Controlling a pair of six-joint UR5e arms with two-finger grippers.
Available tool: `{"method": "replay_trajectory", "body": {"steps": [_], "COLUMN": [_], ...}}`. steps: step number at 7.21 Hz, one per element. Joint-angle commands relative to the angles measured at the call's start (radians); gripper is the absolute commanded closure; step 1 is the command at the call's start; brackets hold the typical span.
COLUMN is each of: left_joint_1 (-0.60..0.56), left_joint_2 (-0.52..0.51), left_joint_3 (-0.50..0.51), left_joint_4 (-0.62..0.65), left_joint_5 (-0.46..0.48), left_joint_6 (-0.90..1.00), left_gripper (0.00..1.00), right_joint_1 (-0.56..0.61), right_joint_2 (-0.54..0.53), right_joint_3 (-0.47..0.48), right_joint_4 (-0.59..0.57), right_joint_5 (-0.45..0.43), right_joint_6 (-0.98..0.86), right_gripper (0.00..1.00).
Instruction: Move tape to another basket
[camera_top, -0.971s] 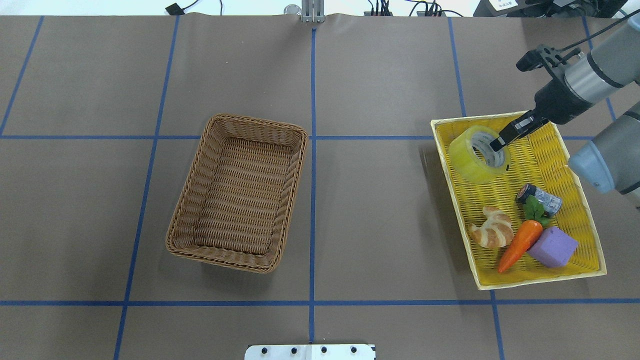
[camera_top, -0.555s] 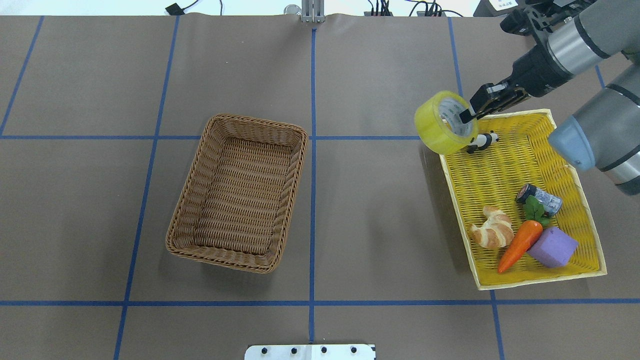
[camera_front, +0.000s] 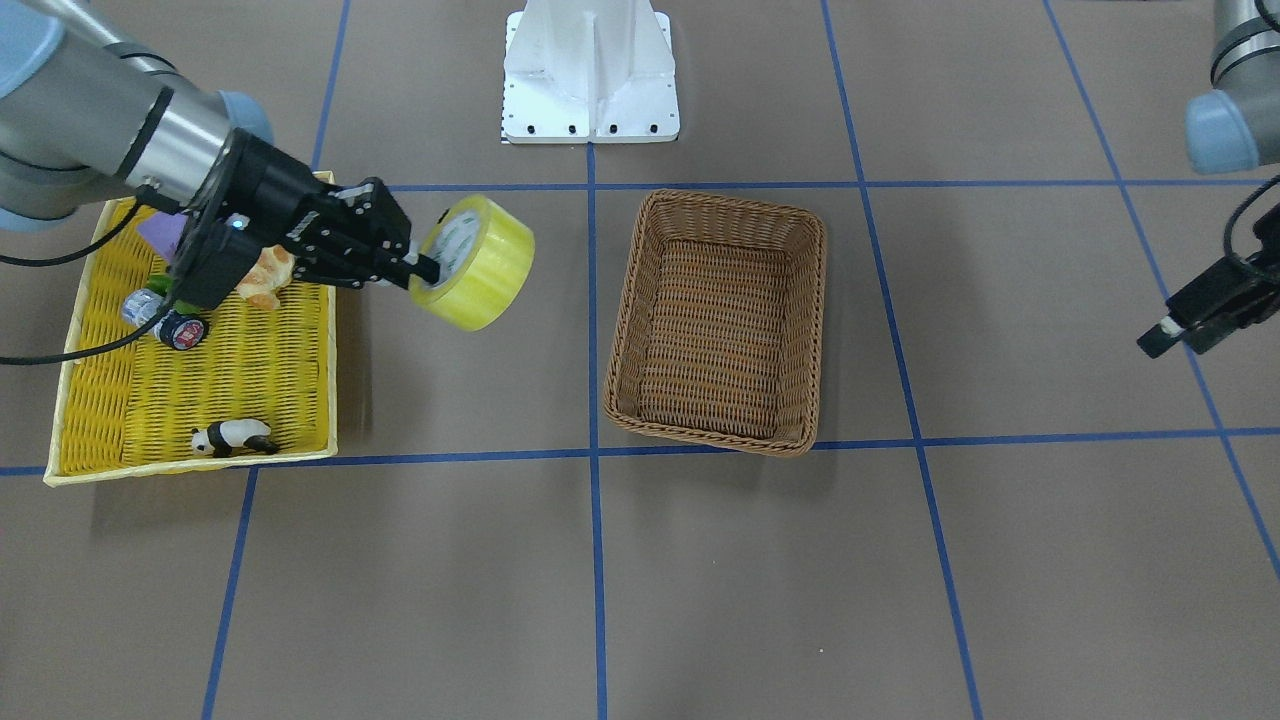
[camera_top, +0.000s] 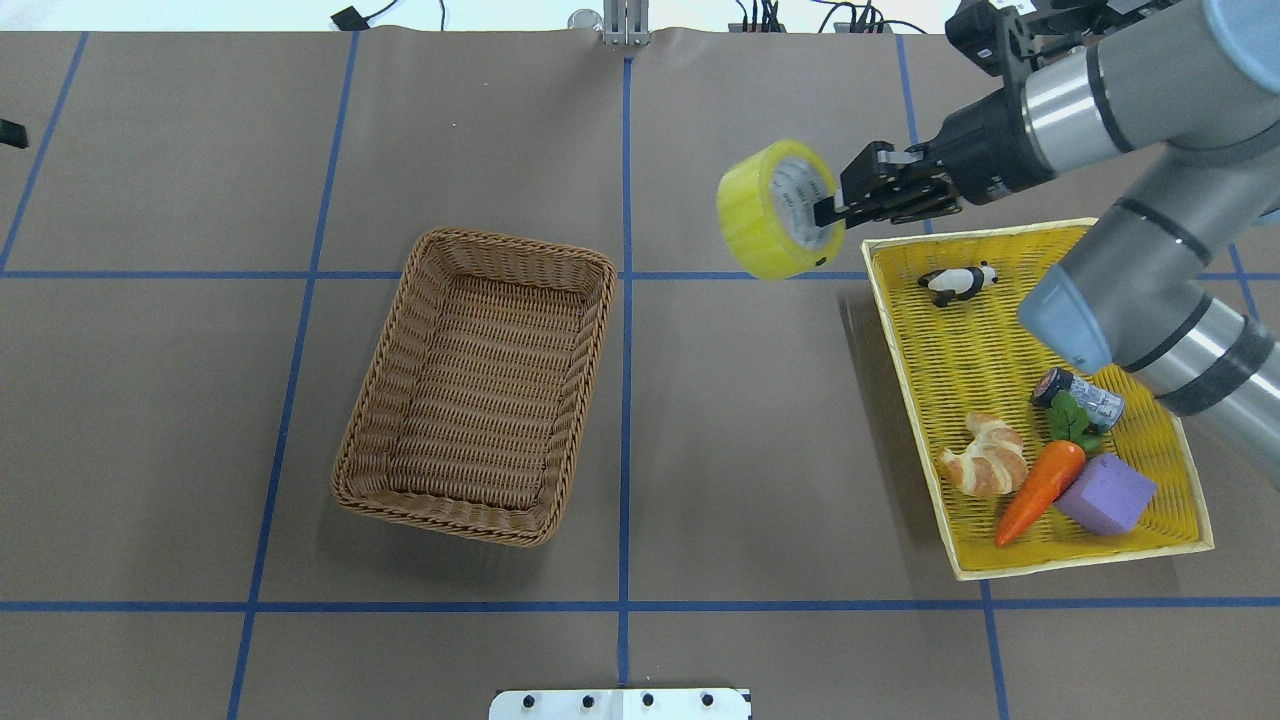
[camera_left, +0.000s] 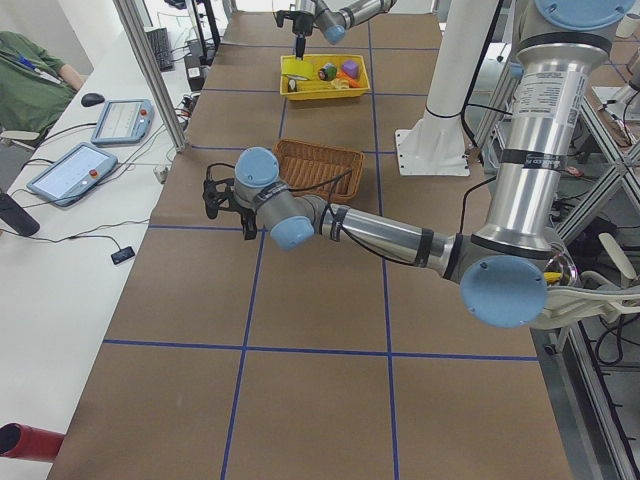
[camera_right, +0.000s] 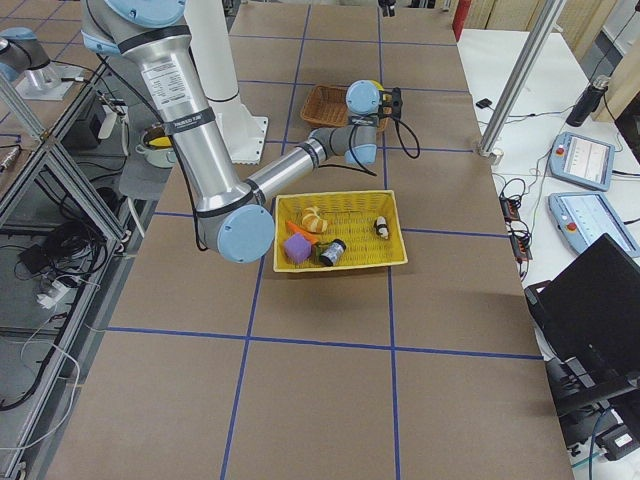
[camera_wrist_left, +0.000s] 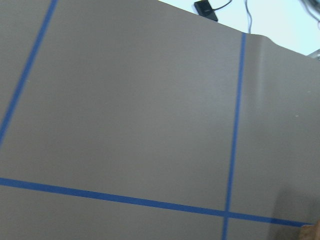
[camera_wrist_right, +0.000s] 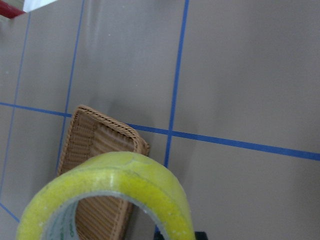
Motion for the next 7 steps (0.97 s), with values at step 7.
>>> {"method": "replay_trajectory", "body": {"steps": [7], "left_joint_1": [0.242], "left_joint_2": [-0.27], "left_joint_3": [0.001], "left_joint_4": [-0.624], "left_joint_5": [0.071], "left_joint_6": [-1.193], "left_gripper": [0.02], "right_joint_1": [-0.21], "right_joint_2": [0.067], "right_joint_3": [0.069], "right_joint_4": [0.284], "right_joint_5": [-0.269], "right_joint_6": [0.333], "right_gripper": [1.0]}}
